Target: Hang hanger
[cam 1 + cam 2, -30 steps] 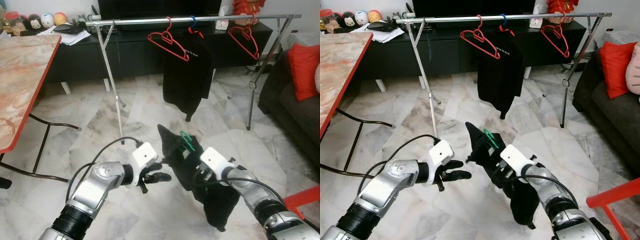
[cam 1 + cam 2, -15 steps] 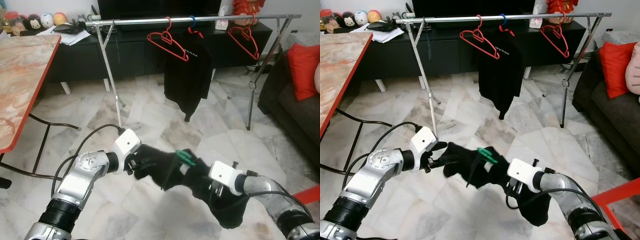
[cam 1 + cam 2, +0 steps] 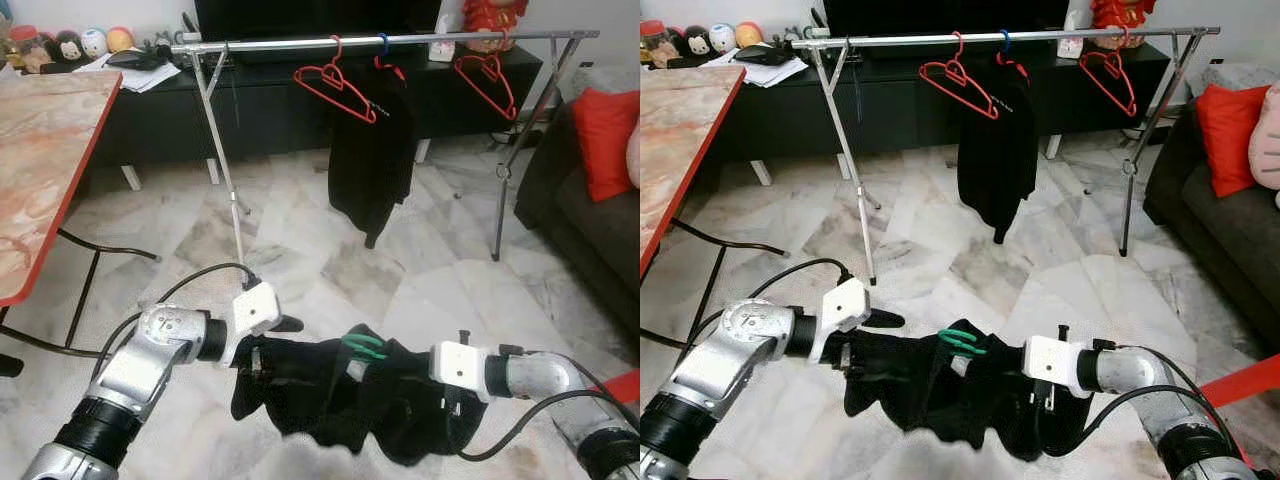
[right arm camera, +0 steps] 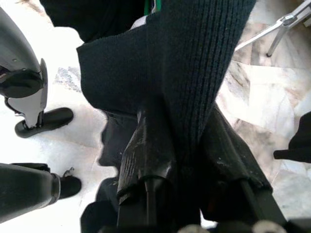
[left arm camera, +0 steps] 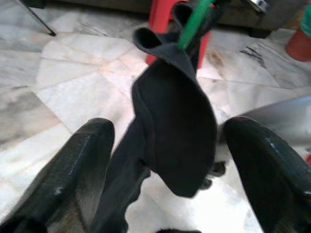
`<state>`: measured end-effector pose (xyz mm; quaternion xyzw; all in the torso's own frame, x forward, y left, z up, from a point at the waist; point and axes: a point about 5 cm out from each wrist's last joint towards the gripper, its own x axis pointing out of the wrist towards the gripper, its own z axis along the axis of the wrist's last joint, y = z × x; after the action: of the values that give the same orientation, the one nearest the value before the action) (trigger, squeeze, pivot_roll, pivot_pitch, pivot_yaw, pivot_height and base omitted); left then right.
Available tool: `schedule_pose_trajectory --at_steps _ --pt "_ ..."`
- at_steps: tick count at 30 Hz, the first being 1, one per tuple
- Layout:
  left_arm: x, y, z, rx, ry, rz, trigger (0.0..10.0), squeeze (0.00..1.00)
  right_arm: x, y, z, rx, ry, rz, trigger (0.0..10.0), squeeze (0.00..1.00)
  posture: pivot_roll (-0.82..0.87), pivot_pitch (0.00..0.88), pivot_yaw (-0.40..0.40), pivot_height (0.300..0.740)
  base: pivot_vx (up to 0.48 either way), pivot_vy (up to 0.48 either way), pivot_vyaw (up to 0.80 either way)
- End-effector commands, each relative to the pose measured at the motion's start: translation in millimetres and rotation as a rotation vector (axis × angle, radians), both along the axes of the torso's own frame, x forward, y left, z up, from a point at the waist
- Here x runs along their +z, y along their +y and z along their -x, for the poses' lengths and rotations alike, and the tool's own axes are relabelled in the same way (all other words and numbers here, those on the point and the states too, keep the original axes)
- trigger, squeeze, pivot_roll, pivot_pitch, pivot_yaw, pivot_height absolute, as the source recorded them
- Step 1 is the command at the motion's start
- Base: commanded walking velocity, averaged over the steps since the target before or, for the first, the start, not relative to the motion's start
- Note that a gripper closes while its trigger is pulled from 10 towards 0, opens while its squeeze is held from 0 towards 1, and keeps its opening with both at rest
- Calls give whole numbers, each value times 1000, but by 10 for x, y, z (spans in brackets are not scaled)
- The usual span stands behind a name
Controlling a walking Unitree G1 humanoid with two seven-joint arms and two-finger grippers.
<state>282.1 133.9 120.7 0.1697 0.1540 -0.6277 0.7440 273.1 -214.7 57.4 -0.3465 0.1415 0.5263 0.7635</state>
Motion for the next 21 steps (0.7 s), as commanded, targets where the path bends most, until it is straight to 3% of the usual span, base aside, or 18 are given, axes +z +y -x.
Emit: schedule_pose_trajectory --at_steps 1,10,11,12,21 --pt "2 -21 33 -38 5 0 10000 1000 83 -3 -17 13 -37 -23 0 0 -171 47 -2 740 0 0 0" --pt "-42 -121 -101 26 -42 14 10000 1000 150 87 23 88 -7 -57 0 0 -180 65 -4 740 0 0 0" --pt "-54 -134 -112 32 -48 9 10000 851 153 87 26 91 -6 -56 0 0 -182 68 -5 740 0 0 0" --pt "-69 -143 -111 30 -46 3 10000 0 154 89 29 94 -5 -56 0 0 -182 68 -5 740 0 0 0" --pt "-174 -193 -61 -7 19 11 10000 0 207 173 -1 96 -10 -88 0 0 -190 77 -4 740 0 0 0"
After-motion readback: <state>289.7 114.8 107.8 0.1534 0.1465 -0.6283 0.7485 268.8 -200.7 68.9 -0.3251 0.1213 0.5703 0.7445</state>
